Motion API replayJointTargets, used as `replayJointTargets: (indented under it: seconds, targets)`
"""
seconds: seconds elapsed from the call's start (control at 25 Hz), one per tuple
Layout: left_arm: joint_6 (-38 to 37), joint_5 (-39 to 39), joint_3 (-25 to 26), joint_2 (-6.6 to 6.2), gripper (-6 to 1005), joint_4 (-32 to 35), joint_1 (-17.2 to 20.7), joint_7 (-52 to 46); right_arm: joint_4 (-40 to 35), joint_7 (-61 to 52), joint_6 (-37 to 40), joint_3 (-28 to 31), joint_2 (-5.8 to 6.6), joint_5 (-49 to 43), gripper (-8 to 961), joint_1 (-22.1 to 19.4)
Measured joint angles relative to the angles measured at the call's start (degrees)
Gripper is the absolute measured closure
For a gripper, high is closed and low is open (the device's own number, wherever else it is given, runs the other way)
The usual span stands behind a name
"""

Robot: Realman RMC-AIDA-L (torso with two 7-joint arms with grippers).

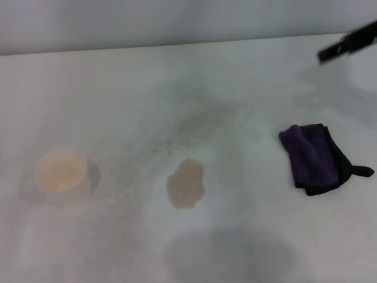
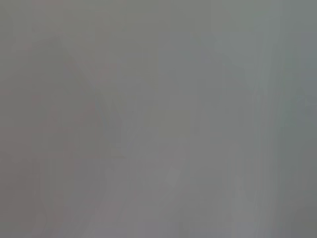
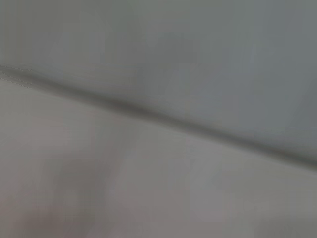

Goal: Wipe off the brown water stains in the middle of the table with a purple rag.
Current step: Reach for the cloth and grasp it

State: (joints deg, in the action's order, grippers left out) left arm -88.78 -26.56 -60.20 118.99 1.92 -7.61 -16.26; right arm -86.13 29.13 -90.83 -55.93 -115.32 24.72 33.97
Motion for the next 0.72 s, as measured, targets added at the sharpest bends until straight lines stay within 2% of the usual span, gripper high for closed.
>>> replayJointTargets:
  seconds: [0.16, 0.28, 0.48, 0.72]
  targets:
    - [0.1, 0.1, 0.0, -0.21, 106, 0.0, -1.4, 0.0, 4.2, -6.4, -0.3, -12.8, 0.09, -3.7, 127, 2.0]
    - [0.1, 0.1, 0.0, -0.24, 106, 0.0, -1.9, 0.1, 7.7, -8.5, 0.6, -17.5, -0.11, -3.7, 127, 3.5]
    - [0.1, 0.1, 0.0, -0.39, 106, 0.4, -2.7, 0.6, 13.4, -10.6, 2.6, -21.3, -0.23, -3.9, 127, 4.5]
    - [0.6, 0.1, 0.0, -0.44, 106, 1.5, -2.7, 0.8, 16.2, -11.2, 4.2, -21.7, -0.19, -4.0, 128, 3.3]
